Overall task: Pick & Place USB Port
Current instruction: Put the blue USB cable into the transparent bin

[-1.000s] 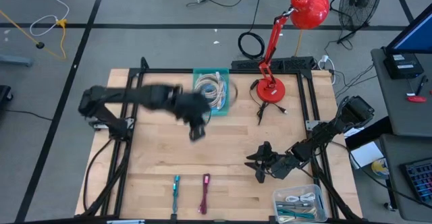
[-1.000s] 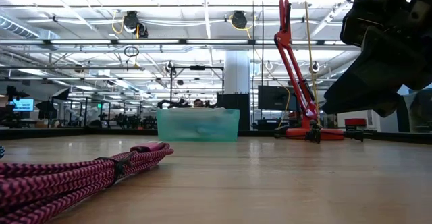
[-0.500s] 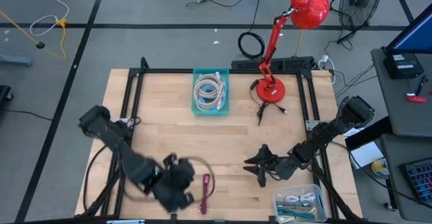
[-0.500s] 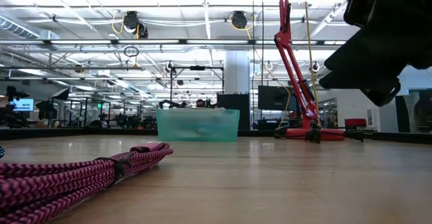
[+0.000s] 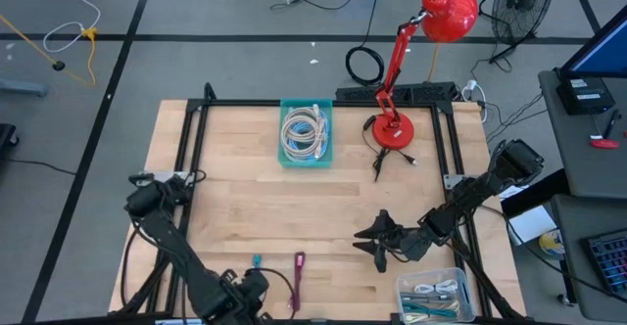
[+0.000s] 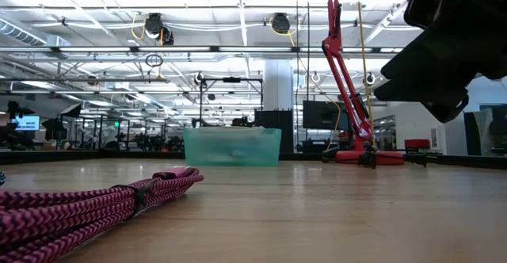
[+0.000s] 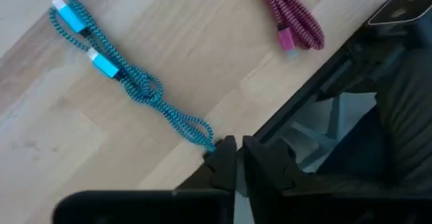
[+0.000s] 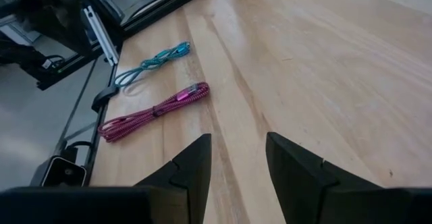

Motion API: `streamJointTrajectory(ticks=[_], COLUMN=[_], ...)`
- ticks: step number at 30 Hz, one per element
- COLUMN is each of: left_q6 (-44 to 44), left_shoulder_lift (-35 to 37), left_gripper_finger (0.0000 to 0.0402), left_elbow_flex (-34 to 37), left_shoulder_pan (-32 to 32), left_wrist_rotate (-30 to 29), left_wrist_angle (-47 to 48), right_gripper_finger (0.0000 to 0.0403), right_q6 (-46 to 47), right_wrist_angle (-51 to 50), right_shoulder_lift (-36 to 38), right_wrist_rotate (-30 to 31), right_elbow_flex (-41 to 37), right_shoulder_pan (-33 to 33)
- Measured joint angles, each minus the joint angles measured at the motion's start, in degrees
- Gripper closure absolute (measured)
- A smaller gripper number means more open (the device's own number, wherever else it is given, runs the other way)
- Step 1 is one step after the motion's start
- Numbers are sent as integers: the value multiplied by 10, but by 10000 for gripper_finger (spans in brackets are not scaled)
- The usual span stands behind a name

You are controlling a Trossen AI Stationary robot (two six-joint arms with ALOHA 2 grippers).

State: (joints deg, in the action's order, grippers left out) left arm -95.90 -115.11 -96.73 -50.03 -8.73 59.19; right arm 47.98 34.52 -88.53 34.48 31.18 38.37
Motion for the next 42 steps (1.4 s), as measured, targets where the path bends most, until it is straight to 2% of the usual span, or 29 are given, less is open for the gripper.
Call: streamJointTrajectory(ticks=[5, 9, 14, 18, 23, 30, 42], left_q6=[18, 12, -6, -44, -74, -84, -68], left_shoulder_lift=[-12, -17, -17, -17, -17, -22, -81], left_gripper_finger=[344, 317, 283, 258, 232, 222, 222], left_elbow_flex=[0, 0, 0, 0, 0, 0, 0], left_shoulder_pan=[13, 31, 54, 58, 51, 42, 31], left_wrist_rotate=[-32, -8, 29, 73, 87, 62, 112], left_wrist_angle=[-39, -10, 57, 130, 171, 151, 109], right_gripper_finger=[271, 271, 271, 271, 271, 271, 271], right_q6=[-22, -44, -58, -63, -67, -65, -63], right_wrist_angle=[13, 32, 48, 44, 44, 47, 47], right_shoulder_lift=[0, 0, 0, 0, 0, 0, 0], right_wrist_rotate=[-1, -4, -47, -48, -48, -50, -48], right_elbow_flex=[0, 0, 0, 0, 0, 0, 0], right_shoulder_pan=[-3, -12, -27, -28, -28, -28, -28])
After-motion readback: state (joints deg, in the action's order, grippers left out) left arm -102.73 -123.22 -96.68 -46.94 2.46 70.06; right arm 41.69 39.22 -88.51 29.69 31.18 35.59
